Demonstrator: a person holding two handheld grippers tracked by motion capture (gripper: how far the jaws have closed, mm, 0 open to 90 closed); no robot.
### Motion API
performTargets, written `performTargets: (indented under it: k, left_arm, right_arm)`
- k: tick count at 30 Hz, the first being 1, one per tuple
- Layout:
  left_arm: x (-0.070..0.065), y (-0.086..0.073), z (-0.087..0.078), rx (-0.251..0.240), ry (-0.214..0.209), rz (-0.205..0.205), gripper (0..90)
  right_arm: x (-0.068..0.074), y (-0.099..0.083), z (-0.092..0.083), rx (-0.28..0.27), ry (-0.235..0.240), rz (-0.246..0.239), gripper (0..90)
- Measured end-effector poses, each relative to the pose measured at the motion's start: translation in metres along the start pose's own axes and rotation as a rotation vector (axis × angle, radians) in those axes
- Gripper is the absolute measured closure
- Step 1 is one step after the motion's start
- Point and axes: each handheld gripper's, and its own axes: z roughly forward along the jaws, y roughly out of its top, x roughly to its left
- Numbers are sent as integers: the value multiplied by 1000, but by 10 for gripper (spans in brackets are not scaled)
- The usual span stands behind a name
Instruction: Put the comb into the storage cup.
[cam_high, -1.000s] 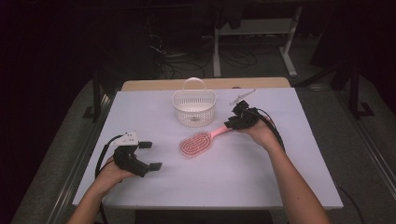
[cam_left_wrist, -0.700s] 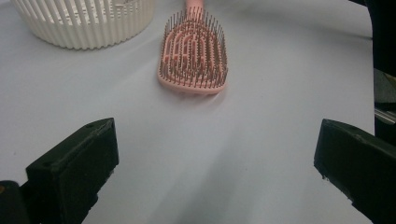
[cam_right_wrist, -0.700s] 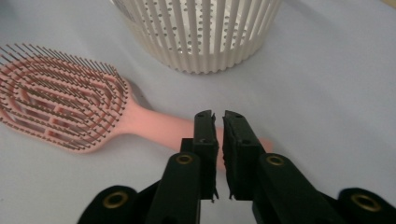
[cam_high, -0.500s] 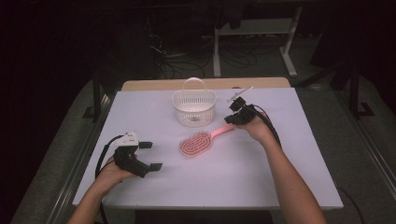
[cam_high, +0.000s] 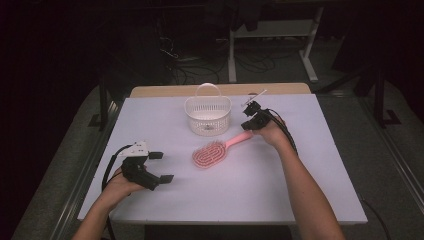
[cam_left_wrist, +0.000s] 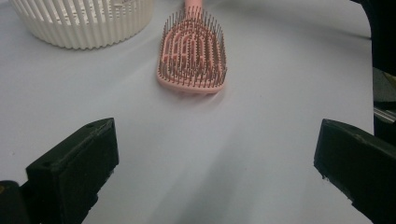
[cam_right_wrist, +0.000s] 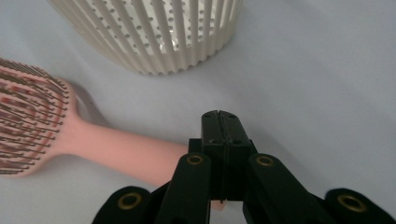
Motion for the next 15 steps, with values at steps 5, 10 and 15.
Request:
performTargets:
  k: [5, 10, 15]
  left_arm:
    - [0, 0, 0, 1, 0, 1, 0]
    - [0, 0, 1, 1, -1, 0, 0]
    - [-1, 0, 1, 2, -1, 0, 0]
  right_arm:
    - [-2, -1, 6, 10, -5, 4, 885]
    - [-2, 0, 9, 12, -6, 2, 885]
    - [-2, -1, 9, 15, -7, -4, 885]
